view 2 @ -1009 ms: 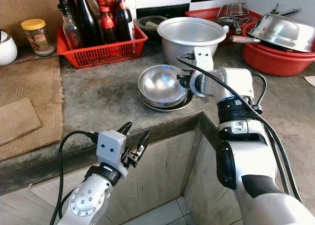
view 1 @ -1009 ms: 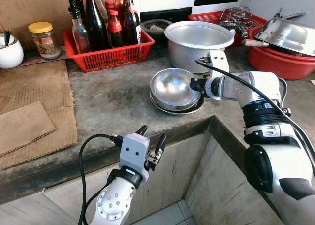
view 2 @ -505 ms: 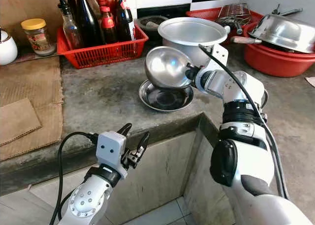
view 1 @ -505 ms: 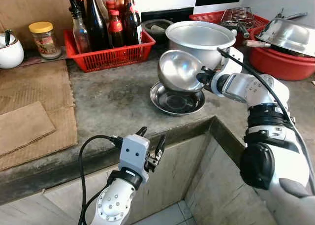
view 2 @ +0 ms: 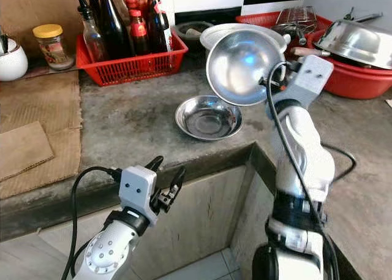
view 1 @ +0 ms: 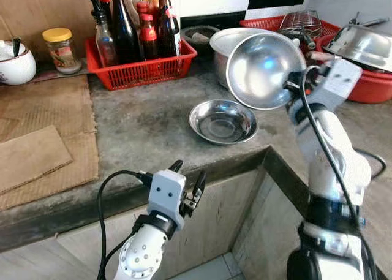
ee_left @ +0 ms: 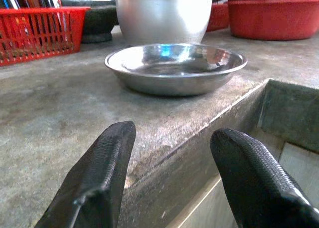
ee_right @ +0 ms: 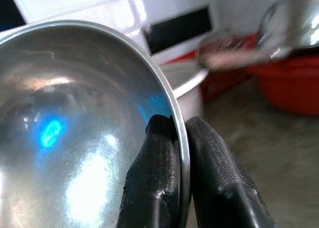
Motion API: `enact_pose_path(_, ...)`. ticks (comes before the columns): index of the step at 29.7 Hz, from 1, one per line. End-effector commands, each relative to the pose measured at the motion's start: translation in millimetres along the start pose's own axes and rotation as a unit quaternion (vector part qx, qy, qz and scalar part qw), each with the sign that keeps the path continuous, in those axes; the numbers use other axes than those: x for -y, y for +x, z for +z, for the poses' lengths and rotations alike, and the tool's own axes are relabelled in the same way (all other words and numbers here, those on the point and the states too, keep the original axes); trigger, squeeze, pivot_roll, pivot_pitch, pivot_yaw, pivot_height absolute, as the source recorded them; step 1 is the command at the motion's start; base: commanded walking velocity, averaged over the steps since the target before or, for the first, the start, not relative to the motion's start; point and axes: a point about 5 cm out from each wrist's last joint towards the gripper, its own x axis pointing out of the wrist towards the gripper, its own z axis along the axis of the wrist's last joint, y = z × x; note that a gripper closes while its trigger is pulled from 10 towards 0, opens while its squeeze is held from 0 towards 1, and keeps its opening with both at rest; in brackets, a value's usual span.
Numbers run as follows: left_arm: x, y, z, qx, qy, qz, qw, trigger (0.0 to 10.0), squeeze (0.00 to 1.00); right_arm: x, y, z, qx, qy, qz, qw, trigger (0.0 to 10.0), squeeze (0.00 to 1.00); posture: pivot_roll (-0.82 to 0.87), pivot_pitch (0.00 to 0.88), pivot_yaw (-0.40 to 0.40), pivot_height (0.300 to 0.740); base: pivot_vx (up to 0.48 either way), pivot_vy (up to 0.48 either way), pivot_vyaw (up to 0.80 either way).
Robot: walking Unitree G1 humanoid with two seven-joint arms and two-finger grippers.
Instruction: Kitchen organization
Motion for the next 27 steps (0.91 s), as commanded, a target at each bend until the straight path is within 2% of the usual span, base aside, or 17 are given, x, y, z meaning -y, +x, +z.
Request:
enact_pose_path(1,-0.4,0.2,1,0.004,0.005,-0.002,1.0,10.0,0.0,-6.2,-10.7,9,0.038,-0.028,0.005,0.999,0.0,0.0,0.16,0.059,-0.041,0.74,0.0,0.0,0.0)
enact_pose_path(2,-1.7,1.0,4,0.009,0.003,0.001,1.0,10.0,0.0,-10.4,-23.8,7,0.057,-0.071,0.016,0.996,0.0,0.0,0.15,0.059,-0.038,0.74,0.0,0.0,0.0)
enact_pose_path(3,-1.7,1.0,4,0.009,0.003,0.001,1.0,10.0,0.0,-10.4,-23.8,7,0.057,-0.071,0.016,0.996,0.0,0.0,0.15,0.059,-0.038,0.74,0.0,0.0,0.0)
enact_pose_path(4,-2.9,2.0,6,0.014,0.0,0.004,1.0,10.0,0.0,-13.2,-35.6,5,0.077,-0.099,0.025,0.992,0.0,0.0,0.15,0.064,-0.029,0.74,0.0,0.0,0.0)
enact_pose_path(7,-3.6,2.7,7,0.018,0.0,0.006,1.0,10.0,0.0,-13.9,-43.2,2,0.08,-0.107,0.024,0.991,0.0,0.0,0.15,0.068,-0.027,0.74,0.0,0.0,0.0)
enact_pose_path(11,-5.3,4.0,10,0.024,-0.003,0.009,1.0,10.0,0.0,-18.4,-52.9,-4,0.083,-0.144,0.035,0.985,0.0,0.0,0.15,0.069,-0.023,0.74,0.0,0.0,-0.2)
enact_pose_path(17,-5.7,5.0,11,0.027,-0.001,0.006,1.0,10.0,0.0,-17.5,-57.1,-8,0.083,-0.158,0.036,0.983,0.0,0.0,0.14,0.069,-0.019,0.74,0.0,0.123,0.0)
enact_pose_path(20,-6.7,6.0,11,0.027,0.005,0.008,1.0,10.0,0.0,-15.6,-59.0,-12,0.081,-0.165,0.03,0.983,0.0,0.0,0.14,0.071,-0.019,0.74,0.0,0.0,-0.8)
enact_pose_path(24,-4.3,6.7,12,0.03,-0.008,0.0,1.0,10.0,0.0,-14.2,-60.3,-14,0.079,-0.169,0.027,0.982,0.0,0.0,0.14,0.071,-0.018,0.74,0.0,0.289,-0.79)
enact_pose_path(27,-4.1,7.1,12,0.026,0.002,-0.001,1.0,10.0,0.0,-14.1,-60.3,-14,0.081,-0.172,0.026,0.981,0.0,0.0,0.14,0.07,-0.015,0.74,0.0,0.469,-0.78)
